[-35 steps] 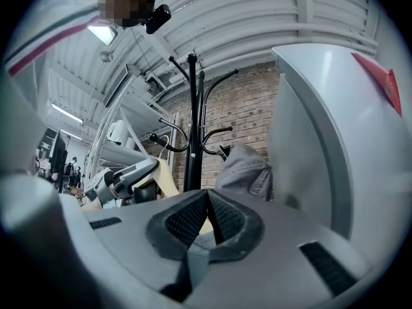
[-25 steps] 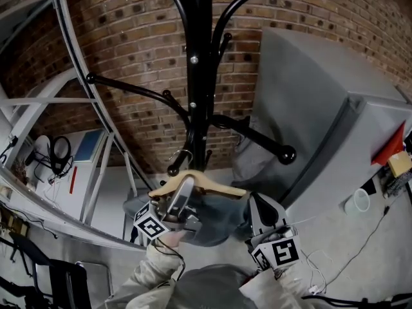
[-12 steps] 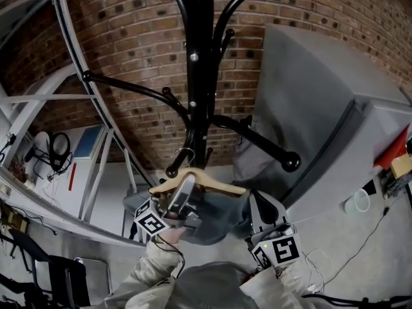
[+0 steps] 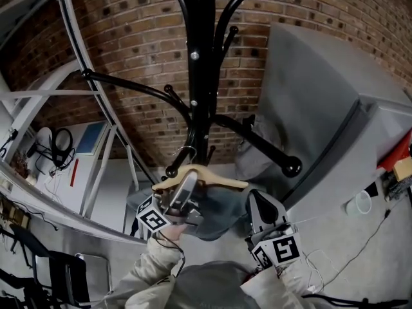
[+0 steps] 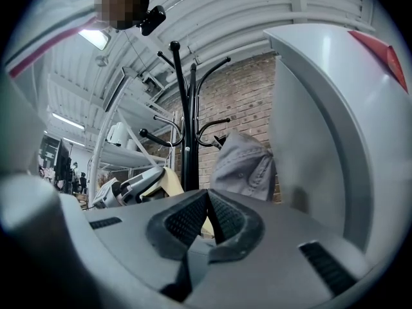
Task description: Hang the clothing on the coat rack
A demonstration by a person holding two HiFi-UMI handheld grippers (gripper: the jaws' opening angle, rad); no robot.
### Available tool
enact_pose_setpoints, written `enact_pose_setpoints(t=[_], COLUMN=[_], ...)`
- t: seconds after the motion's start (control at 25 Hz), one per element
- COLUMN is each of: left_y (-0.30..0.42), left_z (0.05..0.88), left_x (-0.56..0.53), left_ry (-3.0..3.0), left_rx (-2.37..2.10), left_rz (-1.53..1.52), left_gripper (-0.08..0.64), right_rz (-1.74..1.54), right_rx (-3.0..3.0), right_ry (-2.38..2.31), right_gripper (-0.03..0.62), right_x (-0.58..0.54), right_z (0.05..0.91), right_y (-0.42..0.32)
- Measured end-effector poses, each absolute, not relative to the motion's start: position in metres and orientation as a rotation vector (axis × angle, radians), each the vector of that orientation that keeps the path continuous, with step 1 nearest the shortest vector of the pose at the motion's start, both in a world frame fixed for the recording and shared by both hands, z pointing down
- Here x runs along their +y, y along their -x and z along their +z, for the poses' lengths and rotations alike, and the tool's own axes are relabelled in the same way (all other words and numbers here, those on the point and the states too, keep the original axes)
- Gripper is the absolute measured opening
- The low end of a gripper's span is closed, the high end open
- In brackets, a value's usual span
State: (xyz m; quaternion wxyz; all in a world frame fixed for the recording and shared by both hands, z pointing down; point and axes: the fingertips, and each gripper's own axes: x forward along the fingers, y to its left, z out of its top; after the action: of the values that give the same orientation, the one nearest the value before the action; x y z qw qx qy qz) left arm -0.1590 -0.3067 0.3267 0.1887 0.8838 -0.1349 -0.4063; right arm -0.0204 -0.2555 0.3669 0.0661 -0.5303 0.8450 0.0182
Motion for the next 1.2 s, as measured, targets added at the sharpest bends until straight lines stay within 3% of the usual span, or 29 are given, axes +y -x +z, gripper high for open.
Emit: enact_pose_setpoints(t=[0.68, 1.2], left_y=[0.164, 0.162], left_z=[0.352, 0.384], left_x=[-0.309, -0.294], left_ry=[-2.353, -2.39], left_rx=[-0.395, -0.515], left_rz=[-1.176, -1.032], left_gripper=[0.112, 0.098], right_rz=[-0.02, -0.046], right_rx=[2.556, 2.592], right_ry=[1.599, 1.544], right_gripper=[0.025, 0.025], right_x=[-0.25, -0.244], right_z=[0.377, 0.379], right_y=[0.021, 0.039])
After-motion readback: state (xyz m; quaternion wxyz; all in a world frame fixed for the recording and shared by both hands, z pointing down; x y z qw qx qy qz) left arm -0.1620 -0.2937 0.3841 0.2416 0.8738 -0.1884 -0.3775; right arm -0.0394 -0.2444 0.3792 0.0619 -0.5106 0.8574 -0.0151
